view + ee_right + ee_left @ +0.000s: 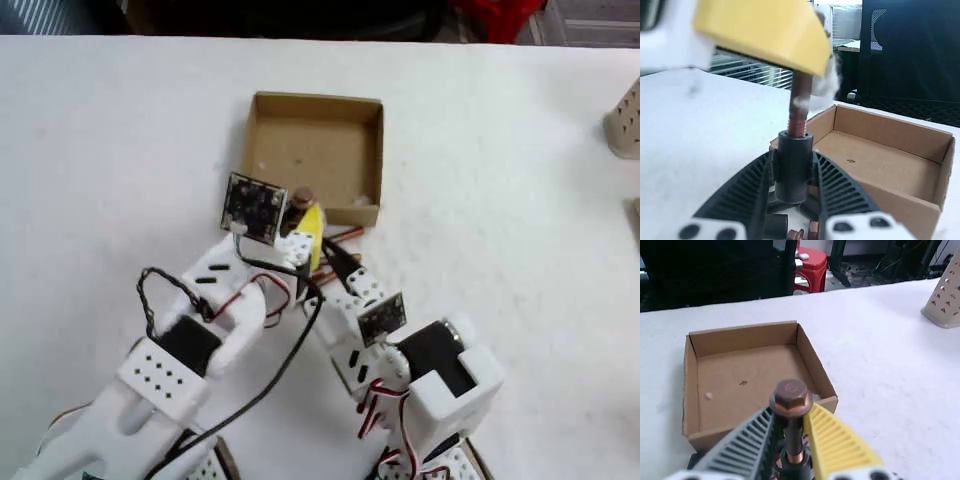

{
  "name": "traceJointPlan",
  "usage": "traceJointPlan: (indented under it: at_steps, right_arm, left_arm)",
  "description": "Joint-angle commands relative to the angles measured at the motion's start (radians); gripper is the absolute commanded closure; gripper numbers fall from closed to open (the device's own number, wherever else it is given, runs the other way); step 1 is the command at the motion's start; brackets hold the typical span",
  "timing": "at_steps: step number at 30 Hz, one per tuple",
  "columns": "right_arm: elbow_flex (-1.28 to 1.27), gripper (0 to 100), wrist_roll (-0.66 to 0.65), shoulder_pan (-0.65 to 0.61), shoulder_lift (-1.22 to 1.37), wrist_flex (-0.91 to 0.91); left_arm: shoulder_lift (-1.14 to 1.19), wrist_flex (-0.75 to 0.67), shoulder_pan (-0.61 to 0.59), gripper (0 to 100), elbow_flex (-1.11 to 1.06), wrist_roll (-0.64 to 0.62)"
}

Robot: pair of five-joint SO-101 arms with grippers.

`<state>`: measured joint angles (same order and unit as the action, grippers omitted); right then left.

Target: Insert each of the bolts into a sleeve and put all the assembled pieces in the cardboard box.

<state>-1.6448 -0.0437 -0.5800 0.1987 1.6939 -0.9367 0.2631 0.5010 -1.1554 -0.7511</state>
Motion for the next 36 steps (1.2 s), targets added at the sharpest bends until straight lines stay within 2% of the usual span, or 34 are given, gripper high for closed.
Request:
traceJointPlan:
  at_steps: [1, 6, 12, 15, 27, 33, 36]
  right_arm:
    - [-0.006, 98.2, 0.003, 0.008, -0.005, 0.022]
    - [-0.006, 98.2, 0.003, 0.044, -0.013, 0.027]
    - [-0.006, 98.2, 0.003, 0.047, -0.013, 0.028]
    - [-0.006, 98.2, 0.003, 0.047, -0.013, 0.028]
    - [-0.008, 98.2, 0.003, 0.048, -0.013, 0.03]
    - [-0.008, 98.2, 0.003, 0.048, -0.013, 0.03]
    - [-0.008, 98.2, 0.003, 0.048, -0.013, 0.03]
  left_arm:
    - [-0.028, 0.026, -0.016, 98, 0.029, -0.003]
    - [-0.03, 0.028, -0.051, 98, -0.008, 0.003]
    - [-0.03, 0.173, -0.048, 98, -0.008, 0.316]
    - [-0.03, 0.196, -0.05, 98, -0.014, 0.41]
    - [-0.021, 0.187, -0.054, 98, -0.074, 0.425]
    - [-0.021, 0.044, -0.09, 98, -0.152, 0.425]
    - [-0.022, 0.026, -0.084, 95, -0.161, 0.425]
